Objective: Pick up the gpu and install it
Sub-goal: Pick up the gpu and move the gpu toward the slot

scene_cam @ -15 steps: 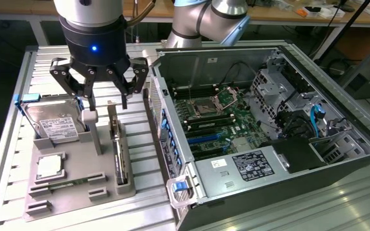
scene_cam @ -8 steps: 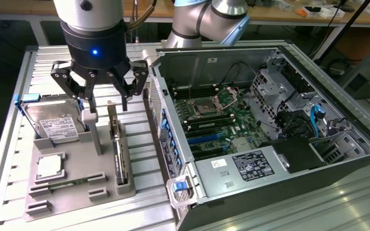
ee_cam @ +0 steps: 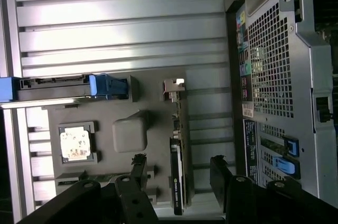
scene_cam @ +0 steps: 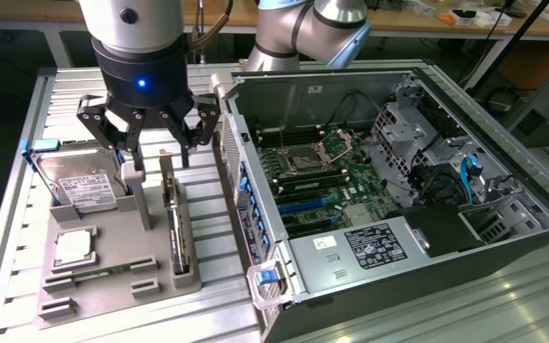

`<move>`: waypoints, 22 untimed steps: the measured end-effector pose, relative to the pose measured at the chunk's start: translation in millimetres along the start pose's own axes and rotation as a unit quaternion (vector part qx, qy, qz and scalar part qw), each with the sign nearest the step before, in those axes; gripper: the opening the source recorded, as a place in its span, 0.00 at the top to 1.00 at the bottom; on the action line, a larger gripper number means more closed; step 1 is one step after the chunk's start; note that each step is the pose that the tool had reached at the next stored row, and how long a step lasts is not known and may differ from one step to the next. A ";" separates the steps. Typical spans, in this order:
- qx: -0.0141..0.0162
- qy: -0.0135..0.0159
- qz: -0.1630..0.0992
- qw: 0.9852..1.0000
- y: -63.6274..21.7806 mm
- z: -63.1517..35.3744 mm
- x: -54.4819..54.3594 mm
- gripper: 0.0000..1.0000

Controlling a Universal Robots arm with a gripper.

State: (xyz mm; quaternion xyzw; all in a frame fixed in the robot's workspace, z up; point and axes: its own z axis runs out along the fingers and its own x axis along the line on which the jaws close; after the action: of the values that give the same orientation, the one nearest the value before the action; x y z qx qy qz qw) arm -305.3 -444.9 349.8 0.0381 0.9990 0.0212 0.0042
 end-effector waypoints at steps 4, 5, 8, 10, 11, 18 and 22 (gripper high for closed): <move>0.000 0.000 0.000 1.000 -1.0 3.1 -0.1 0.40; 0.000 0.000 0.000 1.000 -1.4 3.8 -0.1 0.40; 0.000 0.000 0.000 1.000 -2.8 6.5 -0.4 0.40; 0.000 0.000 0.000 1.000 -4.3 8.5 -0.7 0.40; 0.000 0.000 -0.001 1.000 -5.4 9.6 -0.9 0.40; 0.000 0.000 -0.001 1.000 -11.6 15.2 -2.0 0.40; 0.000 0.000 -0.002 1.000 -14.0 18.2 -2.6 0.40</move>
State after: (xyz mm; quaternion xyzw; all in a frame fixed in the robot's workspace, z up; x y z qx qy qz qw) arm -303.6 -458.3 331.1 0.0356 0.9991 0.0210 0.0042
